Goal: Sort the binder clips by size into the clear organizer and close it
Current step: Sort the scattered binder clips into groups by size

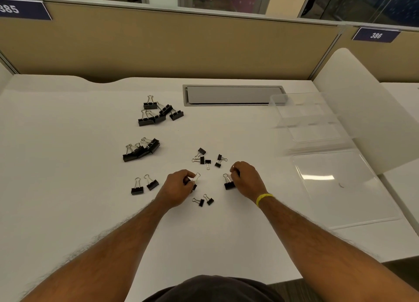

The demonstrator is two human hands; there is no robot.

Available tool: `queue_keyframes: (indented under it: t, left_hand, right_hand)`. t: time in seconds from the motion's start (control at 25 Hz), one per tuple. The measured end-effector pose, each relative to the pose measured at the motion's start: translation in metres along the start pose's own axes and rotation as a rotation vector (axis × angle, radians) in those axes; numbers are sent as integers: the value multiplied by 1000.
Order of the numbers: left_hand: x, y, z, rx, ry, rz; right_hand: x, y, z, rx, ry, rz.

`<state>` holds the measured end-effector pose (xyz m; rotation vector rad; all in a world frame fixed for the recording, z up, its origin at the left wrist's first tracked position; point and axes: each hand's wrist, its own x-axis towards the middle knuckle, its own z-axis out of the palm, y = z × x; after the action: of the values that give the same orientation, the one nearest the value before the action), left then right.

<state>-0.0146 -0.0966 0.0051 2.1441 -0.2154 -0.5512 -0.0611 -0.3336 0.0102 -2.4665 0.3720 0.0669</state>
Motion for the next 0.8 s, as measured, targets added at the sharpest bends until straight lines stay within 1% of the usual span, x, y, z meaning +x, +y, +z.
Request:
queue_keyframes:
  t: [0.16,0.28,0.52,0.72,0.8]
  left_hand:
    - [0,1,1,-3,2,7]
    - [1,0,2,2,1,7]
    - [-3,-3,-8,-20,16,-1]
    - [-3,-16,-32,-34,151,-16]
    - [-4,-21,-43,-50,206,-29]
  right_hand:
    - [-8,-1,1,12,-21,114]
    - [-16,-3,6,-50,-96,173]
    - [-17,-5,18,-128,-92,165]
    - [-14,-5,16,-131,-112,168]
    - [-12,-7,15,-83,-101,172]
